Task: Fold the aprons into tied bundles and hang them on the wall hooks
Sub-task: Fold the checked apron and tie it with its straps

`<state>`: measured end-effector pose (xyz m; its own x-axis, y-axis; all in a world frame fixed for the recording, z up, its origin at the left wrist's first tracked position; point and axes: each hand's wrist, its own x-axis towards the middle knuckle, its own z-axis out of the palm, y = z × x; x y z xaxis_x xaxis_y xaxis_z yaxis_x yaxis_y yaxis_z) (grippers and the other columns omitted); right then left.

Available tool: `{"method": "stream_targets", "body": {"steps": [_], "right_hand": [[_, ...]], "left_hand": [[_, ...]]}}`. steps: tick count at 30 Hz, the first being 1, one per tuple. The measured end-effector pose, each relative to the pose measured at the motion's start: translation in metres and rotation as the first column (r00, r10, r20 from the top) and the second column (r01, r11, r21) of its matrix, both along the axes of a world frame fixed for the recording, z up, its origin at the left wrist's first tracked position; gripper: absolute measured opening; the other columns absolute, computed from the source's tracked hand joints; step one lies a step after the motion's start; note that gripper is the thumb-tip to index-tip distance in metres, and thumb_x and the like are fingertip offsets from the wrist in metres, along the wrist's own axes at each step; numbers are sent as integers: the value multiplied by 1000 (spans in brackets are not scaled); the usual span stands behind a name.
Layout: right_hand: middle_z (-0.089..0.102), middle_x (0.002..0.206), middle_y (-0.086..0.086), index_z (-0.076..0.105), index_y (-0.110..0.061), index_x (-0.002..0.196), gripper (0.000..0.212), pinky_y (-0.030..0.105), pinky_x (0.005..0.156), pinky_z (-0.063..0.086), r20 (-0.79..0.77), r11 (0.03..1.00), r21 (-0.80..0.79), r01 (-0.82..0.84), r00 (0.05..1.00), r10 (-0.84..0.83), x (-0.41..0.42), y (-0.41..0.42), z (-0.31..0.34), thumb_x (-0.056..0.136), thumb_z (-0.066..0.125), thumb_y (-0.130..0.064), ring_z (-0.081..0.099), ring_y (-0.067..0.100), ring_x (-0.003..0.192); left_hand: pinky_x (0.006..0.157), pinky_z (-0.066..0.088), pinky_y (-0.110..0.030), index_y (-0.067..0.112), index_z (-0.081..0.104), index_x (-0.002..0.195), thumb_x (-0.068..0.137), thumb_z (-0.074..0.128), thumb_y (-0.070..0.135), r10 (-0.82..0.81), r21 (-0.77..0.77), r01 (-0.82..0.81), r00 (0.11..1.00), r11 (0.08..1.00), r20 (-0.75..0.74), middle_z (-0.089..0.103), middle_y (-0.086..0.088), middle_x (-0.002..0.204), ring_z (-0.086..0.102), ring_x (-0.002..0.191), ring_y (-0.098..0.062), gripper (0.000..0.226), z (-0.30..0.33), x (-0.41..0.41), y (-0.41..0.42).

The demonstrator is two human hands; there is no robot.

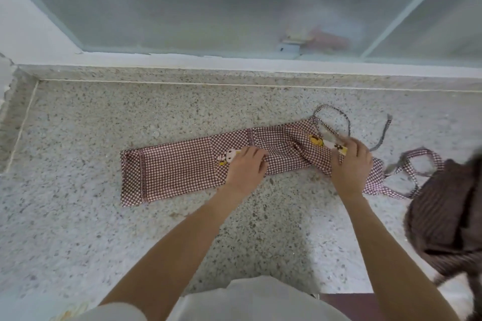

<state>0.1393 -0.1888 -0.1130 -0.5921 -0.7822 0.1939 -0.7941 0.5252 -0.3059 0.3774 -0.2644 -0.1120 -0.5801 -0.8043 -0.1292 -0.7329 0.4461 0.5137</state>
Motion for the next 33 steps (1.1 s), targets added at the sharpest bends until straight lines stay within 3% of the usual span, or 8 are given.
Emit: {"method": "stream_targets", "body": {"steps": [4, 7, 9, 12, 16, 21, 27, 33], "right_hand": [[49, 128, 27, 48, 0, 127, 45, 53, 99, 31, 68, 937, 267, 227, 965, -254, -48, 27, 2, 92, 50, -29, 42, 43, 119], [41, 135, 27, 35, -1, 136, 61, 50, 102, 28, 65, 815, 524, 248, 942, -329, -72, 39, -1, 92, 51, -40, 37, 42, 125], [47, 130, 24, 39, -2, 132, 62, 48, 100, 31, 57, 788, 573, 227, 948, -314, -84, 44, -4, 89, 56, -43, 42, 39, 122], [58, 118, 19, 52, -4, 119, 43, 48, 97, 34, 113, 822, 547, 161, 958, -263, -96, 44, -7, 89, 59, -35, 49, 36, 114], [53, 123, 20, 53, -5, 123, 39, 49, 96, 34, 137, 905, 420, 64, 982, -133, -118, 36, -10, 94, 49, -31, 46, 37, 115], [65, 96, 17, 46, -12, 119, 25, 42, 69, 46, 190, 943, 321, -89, 981, 28, -144, 12, -3, 97, 43, -24, 62, 37, 85], [60, 116, 17, 34, -21, 139, 42, 41, 70, 47, 156, 888, 438, -138, 985, 76, -163, 16, -12, 98, 41, -31, 61, 37, 95], [55, 124, 15, 41, -16, 136, 42, 45, 80, 47, 198, 936, 306, -174, 973, 117, -159, 54, -14, 97, 48, -29, 58, 37, 99]], "left_hand": [[65, 46, -32, 18, 43, 131, 101, 32, 29, -26, 68, 14, 985, 998, 170, 50, -2, 125, 58, 94, -21, 34, -2, -37, 0], [73, 50, -36, 16, 32, 139, 98, 39, 37, -10, 143, -34, 956, 989, 292, 43, -6, 134, 58, 104, -25, 47, -8, -47, 0], [81, 49, -36, 18, 26, 143, 95, 46, 42, 0, 162, -56, 945, 985, 328, 38, -8, 138, 53, 112, -27, 58, -12, -50, 3], [100, 38, -40, 22, 26, 145, 92, 49, 45, 16, 88, -51, 934, 995, 357, 36, -10, 137, 36, 126, -28, 62, -18, -45, 8], [108, 21, -50, 30, 31, 143, 86, 58, 48, 39, 41, -56, 943, 998, 330, 23, -4, 149, 19, 137, -29, 66, -23, -32, 17], [113, 8, -52, 37, 24, 145, 85, 58, 48, -16, 85, -16, 931, 996, 365, 12, 3, 156, 5, 143, -23, 70, -23, -27, 18], [115, 7, -53, 37, 21, 145, 80, 64, 46, 0, 115, -44, 934, 992, 357, 11, 3, 156, 3, 144, -23, 78, -21, -30, 16], [113, 5, -54, 37, 17, 147, 68, 66, 65, -18, 82, -13, 928, 997, 371, 6, 4, 157, 1, 144, -23, 97, -28, -26, 19]]}}
